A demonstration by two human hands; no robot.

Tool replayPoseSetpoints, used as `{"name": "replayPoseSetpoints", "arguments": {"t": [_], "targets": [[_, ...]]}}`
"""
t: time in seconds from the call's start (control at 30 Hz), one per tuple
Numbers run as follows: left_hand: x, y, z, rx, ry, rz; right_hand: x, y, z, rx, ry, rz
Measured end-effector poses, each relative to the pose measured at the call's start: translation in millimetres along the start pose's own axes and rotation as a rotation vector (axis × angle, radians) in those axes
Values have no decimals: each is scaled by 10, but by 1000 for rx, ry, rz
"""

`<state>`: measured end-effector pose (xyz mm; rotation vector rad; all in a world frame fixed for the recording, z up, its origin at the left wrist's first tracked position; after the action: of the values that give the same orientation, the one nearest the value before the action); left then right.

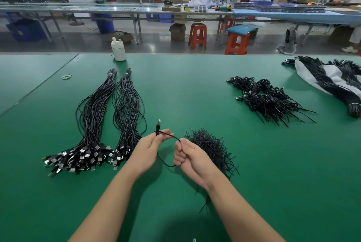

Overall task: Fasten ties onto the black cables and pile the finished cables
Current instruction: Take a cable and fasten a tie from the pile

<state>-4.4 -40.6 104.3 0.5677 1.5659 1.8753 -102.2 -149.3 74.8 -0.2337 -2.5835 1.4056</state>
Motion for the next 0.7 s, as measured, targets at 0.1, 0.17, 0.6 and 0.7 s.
{"name": "replayPoseSetpoints", "arguments": {"t": [0.1,0.17,0.6,0.7], "targets": [[-10,5,12,67,10,-6,-11,-20,-4,86,-55,-15],[-15,37,-62,351,82,17,-20,55,-76,115,-91,-46],[154,175,44,353,-483,57,-108,98,44,305,108,-79],[239,136,74,-59,-586,77,-109,48,105,250,167,-76]]}}
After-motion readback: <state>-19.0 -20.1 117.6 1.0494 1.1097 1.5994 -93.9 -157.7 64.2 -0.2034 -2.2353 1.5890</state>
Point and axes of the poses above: each hand's wrist, its own x-axis away from the middle knuckle, its own z-axis out of the back of the hand, y = z × x, the point moved 4 cm from there along -x, towards the middle knuckle, and after that the axes turned 5 degrees about x, right-handed, at the moved point
